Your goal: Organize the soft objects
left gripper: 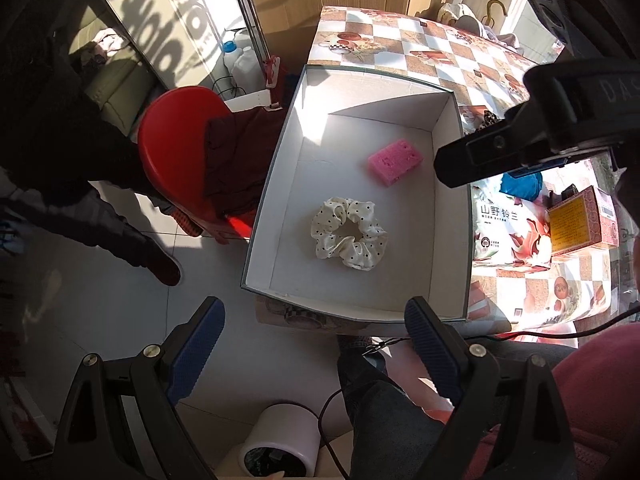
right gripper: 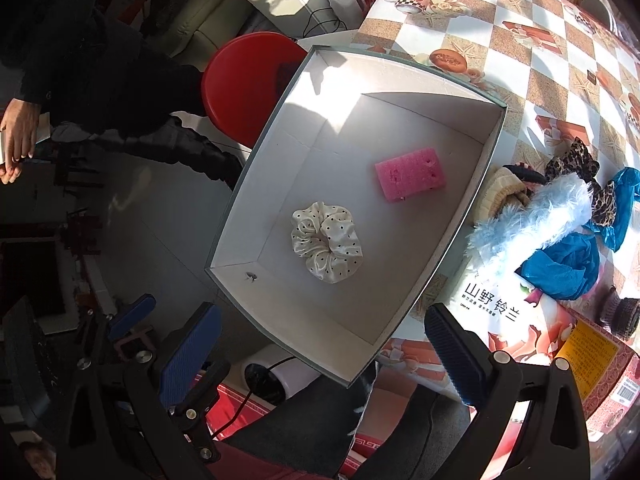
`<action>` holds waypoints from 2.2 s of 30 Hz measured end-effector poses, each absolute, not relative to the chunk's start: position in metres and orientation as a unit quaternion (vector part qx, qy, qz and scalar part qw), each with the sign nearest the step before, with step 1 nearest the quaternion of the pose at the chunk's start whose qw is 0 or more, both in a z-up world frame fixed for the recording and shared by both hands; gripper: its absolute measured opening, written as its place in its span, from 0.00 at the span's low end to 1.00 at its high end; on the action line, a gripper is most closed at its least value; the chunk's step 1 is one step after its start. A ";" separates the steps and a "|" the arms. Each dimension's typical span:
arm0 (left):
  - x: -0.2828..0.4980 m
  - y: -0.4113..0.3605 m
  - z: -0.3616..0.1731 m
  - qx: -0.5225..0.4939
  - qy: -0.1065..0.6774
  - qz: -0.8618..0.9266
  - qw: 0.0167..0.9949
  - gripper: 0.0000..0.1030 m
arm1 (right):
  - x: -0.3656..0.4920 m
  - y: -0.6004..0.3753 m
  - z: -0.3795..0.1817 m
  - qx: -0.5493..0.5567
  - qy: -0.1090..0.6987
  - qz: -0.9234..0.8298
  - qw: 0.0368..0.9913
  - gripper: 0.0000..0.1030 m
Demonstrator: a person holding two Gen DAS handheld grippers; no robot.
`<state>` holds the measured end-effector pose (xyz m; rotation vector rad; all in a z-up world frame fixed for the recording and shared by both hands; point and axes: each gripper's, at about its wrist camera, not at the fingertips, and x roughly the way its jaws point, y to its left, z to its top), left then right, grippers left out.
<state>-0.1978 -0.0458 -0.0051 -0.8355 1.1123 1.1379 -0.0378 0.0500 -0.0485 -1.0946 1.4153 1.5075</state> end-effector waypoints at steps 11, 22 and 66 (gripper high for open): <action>-0.241 -0.072 0.009 -0.408 0.428 0.575 0.566 0.91 | -0.092 0.042 -0.046 -0.481 0.513 0.633 0.324 0.99; -0.248 -0.076 0.013 -0.401 0.428 0.601 0.543 0.91 | -0.111 0.045 -0.048 -0.495 0.501 0.646 0.296 0.99; -0.261 -0.082 0.005 -0.417 0.431 0.620 0.505 0.91 | -0.133 0.051 -0.073 -0.523 0.509 0.635 0.253 0.99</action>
